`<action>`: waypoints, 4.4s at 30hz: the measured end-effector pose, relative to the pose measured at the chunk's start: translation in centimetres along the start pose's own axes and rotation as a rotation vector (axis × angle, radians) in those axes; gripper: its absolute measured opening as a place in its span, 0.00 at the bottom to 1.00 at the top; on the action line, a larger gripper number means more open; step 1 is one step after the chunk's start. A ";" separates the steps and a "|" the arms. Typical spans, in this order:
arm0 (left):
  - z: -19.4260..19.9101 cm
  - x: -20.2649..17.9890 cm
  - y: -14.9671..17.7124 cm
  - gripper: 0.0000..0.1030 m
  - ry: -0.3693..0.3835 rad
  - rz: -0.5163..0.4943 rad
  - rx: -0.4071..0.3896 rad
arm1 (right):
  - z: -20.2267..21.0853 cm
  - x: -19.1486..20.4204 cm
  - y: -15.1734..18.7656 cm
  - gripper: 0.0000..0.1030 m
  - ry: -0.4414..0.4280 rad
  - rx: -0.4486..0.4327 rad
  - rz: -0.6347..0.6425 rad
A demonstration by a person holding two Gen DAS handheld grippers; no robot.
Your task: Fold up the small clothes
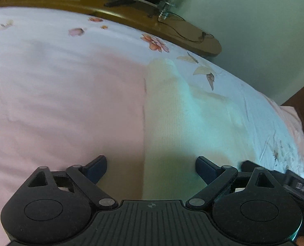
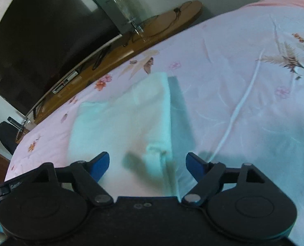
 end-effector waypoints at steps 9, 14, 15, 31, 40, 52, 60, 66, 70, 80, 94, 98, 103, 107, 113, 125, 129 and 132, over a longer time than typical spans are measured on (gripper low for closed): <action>-1.4 -3.1 0.4 0.59 0.055 -0.042 0.007 | -2.0 1.0 0.3 0.37 -0.110 0.023 0.007; -0.5 -3.8 0.0 0.40 0.053 -0.067 -0.025 | -0.9 1.9 -0.4 0.28 -0.131 -0.005 0.031; -0.3 -3.8 -0.2 0.38 0.055 -0.074 -0.027 | -0.3 2.4 -0.5 0.28 -0.139 -0.021 0.045; 8.3 -2.0 -3.6 0.35 0.074 -0.092 -0.151 | 4.8 10.6 -2.1 0.27 -0.269 -0.104 0.123; 16.2 7.0 -6.7 0.35 -0.007 -0.070 -0.202 | 5.0 20.9 0.1 0.27 -0.367 -0.109 0.173; 16.5 21.5 -5.4 0.35 -0.137 0.010 -0.143 | -1.5 29.1 7.5 0.27 -0.379 -0.002 0.185; 17.1 23.3 -3.9 0.68 -0.198 0.002 -0.172 | -3.9 26.8 10.2 0.57 -0.274 0.084 0.137; 18.1 20.7 -5.0 0.68 -0.188 -0.075 -0.205 | -5.3 25.8 7.7 0.71 -0.346 0.187 -0.034; 17.1 19.6 -5.0 0.68 -0.173 -0.090 -0.197 | -7.6 26.0 7.2 0.48 -0.341 0.219 -0.076; 12.0 22.2 -5.7 0.74 -0.185 0.062 -0.160 | -6.8 27.6 6.0 0.22 -0.205 -0.078 0.262; 17.2 20.2 -1.0 0.74 -0.269 0.043 -0.199 | 1.8 27.5 9.0 0.29 -0.247 -0.162 0.447; 16.2 21.4 1.3 0.79 -0.311 0.068 -0.173 | -0.8 27.2 11.5 0.28 -0.199 -0.067 0.504; 16.5 20.5 1.5 0.82 -0.352 0.065 -0.156 | -2.0 26.6 11.7 0.34 -0.143 -0.010 0.489; 18.9 19.0 2.9 0.82 -0.373 -0.004 -0.164 | 2.4 25.9 12.1 0.34 -0.167 -0.058 0.447; 23.0 17.6 6.4 0.82 -0.358 -0.049 -0.149 | 6.7 22.3 16.5 0.49 -0.089 -0.061 0.393; 36.1 11.8 12.6 1.00 -0.322 -0.178 -0.228 | 20.0 21.3 22.8 0.82 -0.039 -0.126 0.343; 40.3 9.9 14.2 1.00 -0.323 -0.224 -0.255 | 25.6 21.5 23.8 0.93 -0.032 -0.202 0.349; 43.1 8.9 15.4 1.00 -0.328 -0.240 -0.275 | 28.7 20.8 24.5 0.95 0.001 -0.250 0.331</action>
Point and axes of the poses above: each gripper's, at about its wrist camera, not at the fingertips, and z roughly against the way its jaws point, x to its left, y to its underside, the point moved 9 cm from there along -z, roughly the way its jaws point, and after that the axes turned 10 degrees about y, right-handed, at the moved point
